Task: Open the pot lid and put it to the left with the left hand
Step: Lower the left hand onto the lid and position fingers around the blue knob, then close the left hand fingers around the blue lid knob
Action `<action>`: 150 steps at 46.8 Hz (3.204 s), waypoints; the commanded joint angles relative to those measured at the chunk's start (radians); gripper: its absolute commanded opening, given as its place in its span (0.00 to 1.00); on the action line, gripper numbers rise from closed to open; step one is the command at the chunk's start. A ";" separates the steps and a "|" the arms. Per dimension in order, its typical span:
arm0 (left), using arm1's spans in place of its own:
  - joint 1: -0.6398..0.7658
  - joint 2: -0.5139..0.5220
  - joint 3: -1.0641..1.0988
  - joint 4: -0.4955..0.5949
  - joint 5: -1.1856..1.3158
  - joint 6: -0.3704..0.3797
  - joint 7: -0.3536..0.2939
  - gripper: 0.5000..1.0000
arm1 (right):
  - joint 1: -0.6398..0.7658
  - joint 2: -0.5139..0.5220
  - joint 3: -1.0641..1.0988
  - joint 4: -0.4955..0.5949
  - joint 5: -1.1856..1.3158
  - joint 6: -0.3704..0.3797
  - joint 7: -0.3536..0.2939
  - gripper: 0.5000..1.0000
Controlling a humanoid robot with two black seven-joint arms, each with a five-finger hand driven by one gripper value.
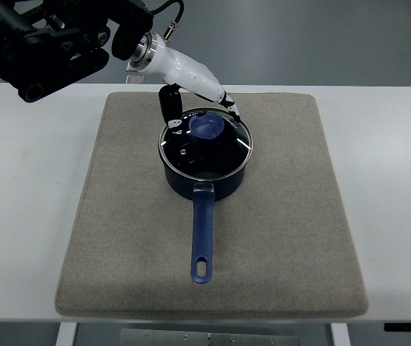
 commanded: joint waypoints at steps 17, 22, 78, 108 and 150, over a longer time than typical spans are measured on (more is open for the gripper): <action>0.002 -0.014 0.023 0.001 0.028 0.005 0.000 0.91 | 0.000 0.000 0.000 0.000 0.000 0.000 0.000 0.83; 0.000 -0.014 0.023 0.001 0.049 0.015 0.000 0.91 | 0.000 0.000 0.000 0.000 0.000 0.000 0.000 0.83; 0.002 -0.021 0.021 -0.008 0.074 0.048 0.000 0.92 | 0.000 0.000 0.000 0.000 0.000 0.000 0.000 0.83; 0.023 -0.023 0.024 -0.008 0.074 0.100 0.000 0.81 | 0.000 0.000 0.000 0.000 0.000 0.000 0.000 0.83; 0.016 -0.058 0.020 0.031 0.072 0.008 0.000 0.58 | 0.000 0.000 0.000 0.000 0.000 0.000 0.000 0.83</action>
